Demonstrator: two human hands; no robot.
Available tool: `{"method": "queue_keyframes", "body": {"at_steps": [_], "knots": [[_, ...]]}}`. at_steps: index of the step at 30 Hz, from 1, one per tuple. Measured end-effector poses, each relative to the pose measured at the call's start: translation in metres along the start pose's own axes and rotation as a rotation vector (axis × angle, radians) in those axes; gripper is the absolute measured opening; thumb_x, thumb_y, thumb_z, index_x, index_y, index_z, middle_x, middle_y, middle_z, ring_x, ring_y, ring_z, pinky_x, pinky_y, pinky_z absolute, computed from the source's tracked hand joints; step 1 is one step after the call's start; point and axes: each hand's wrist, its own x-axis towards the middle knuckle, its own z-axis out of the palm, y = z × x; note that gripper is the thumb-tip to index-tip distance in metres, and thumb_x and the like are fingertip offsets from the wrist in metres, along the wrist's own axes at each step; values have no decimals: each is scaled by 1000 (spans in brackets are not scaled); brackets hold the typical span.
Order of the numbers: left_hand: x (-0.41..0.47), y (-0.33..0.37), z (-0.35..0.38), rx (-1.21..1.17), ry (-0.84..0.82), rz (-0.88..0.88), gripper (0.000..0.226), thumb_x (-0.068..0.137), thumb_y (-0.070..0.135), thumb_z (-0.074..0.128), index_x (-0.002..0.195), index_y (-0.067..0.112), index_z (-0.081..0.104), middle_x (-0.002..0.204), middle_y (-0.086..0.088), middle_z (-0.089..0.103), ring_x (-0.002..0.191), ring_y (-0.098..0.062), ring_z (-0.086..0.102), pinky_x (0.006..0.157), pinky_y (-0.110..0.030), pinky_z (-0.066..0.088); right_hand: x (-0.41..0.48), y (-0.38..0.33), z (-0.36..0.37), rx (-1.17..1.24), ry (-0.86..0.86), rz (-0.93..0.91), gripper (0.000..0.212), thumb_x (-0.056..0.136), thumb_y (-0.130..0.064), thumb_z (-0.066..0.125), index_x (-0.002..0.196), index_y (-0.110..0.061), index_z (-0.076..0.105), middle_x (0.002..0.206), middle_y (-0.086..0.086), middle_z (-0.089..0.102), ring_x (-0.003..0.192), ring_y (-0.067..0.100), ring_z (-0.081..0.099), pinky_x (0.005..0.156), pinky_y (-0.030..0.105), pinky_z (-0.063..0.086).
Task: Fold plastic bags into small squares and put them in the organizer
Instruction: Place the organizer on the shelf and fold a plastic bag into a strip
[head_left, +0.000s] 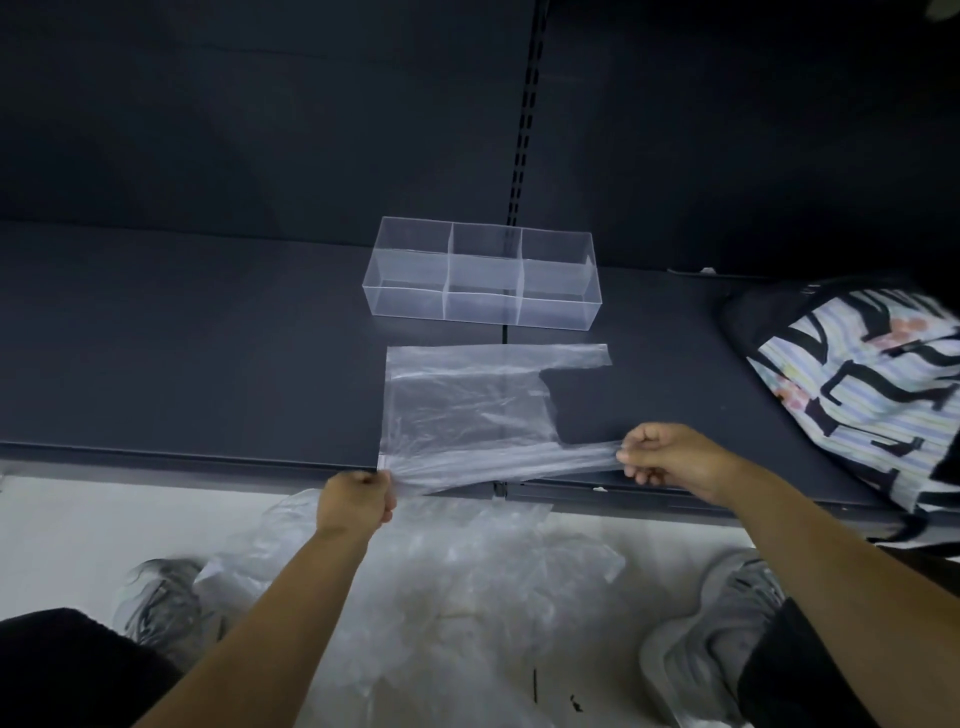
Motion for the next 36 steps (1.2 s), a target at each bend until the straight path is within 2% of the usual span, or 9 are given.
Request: {"method": "queue_keyframes", "body": {"at_steps": [6, 8, 10, 13, 16, 20, 26, 32, 36], "knots": [[-7, -4, 2, -32, 49, -12, 34, 95, 17, 54, 63, 9, 60, 61, -10, 63, 62, -30, 60, 75, -42, 54, 6, 14, 12, 9, 367, -13, 17, 86, 1, 65, 103, 3, 62, 65, 12, 64, 51, 15, 51, 44, 15, 42], [-7, -4, 1, 58, 81, 28, 32, 96, 18, 52, 70, 3, 63, 73, -18, 67, 74, -38, 63, 74, -44, 52, 3, 15, 20, -39, 516, 21, 20, 88, 0, 61, 108, 5, 61, 76, 17, 66, 65, 26, 59, 59, 22, 52], [-8, -4, 2, 220, 248, 158, 28, 95, 20, 53, 81, -2, 64, 88, -24, 66, 83, -41, 61, 70, -42, 47, -3, 13, 33, -243, 741, 107, 28, 88, -9, 62, 115, -1, 58, 106, 22, 63, 99, 40, 59, 87, 40, 48], [-15, 9, 9, 304, 466, 620, 6, 88, 3, 58, 89, 0, 63, 93, -22, 59, 86, -40, 55, 77, -45, 43, -11, -4, 75, -498, 1044, -69, 42, 81, -8, 66, 121, -6, 55, 124, 23, 50, 114, 44, 46, 93, 51, 38], [-8, 26, 33, 570, 257, 927, 34, 94, 3, 50, 128, 1, 55, 134, -21, 51, 125, -39, 46, 108, -47, 32, -2, -34, 142, -585, 757, -479, 46, 85, -2, 59, 130, -7, 54, 140, 15, 47, 130, 33, 41, 111, 38, 28], [24, 18, 49, 983, 80, 819, 58, 102, 38, 10, 149, 13, -13, 160, -4, -13, 146, -19, -15, 117, -38, -12, 27, -43, 206, -838, 319, -602, 52, 103, -24, 33, 152, -15, 19, 161, 4, 10, 149, 18, 3, 120, 31, -7], [47, 5, 38, 1070, 110, 831, 78, 87, 62, -15, 151, 17, -13, 158, 1, -16, 143, -13, -22, 116, -37, -17, 55, -3, 139, -1119, 401, -389, 72, 90, -63, -4, 151, -24, -13, 157, -3, -20, 145, 16, -21, 118, 40, -13], [43, 15, 35, 987, 73, 815, 82, 82, 66, -13, 149, 18, -16, 159, 1, -15, 142, -12, -22, 115, -36, -17, 52, 5, 70, -1012, 666, -30, 70, 98, -51, 18, 153, -11, 2, 162, 9, -1, 149, 25, -4, 120, 46, -2], [51, 48, 51, 874, 124, 862, 72, 93, 53, -5, 152, 13, -2, 160, -2, -8, 146, -15, -13, 115, -33, -17, 72, -53, 124, -889, 548, -460, 60, 101, -34, 38, 151, -6, 20, 159, 12, 18, 148, 25, 12, 121, 41, 3]]}}
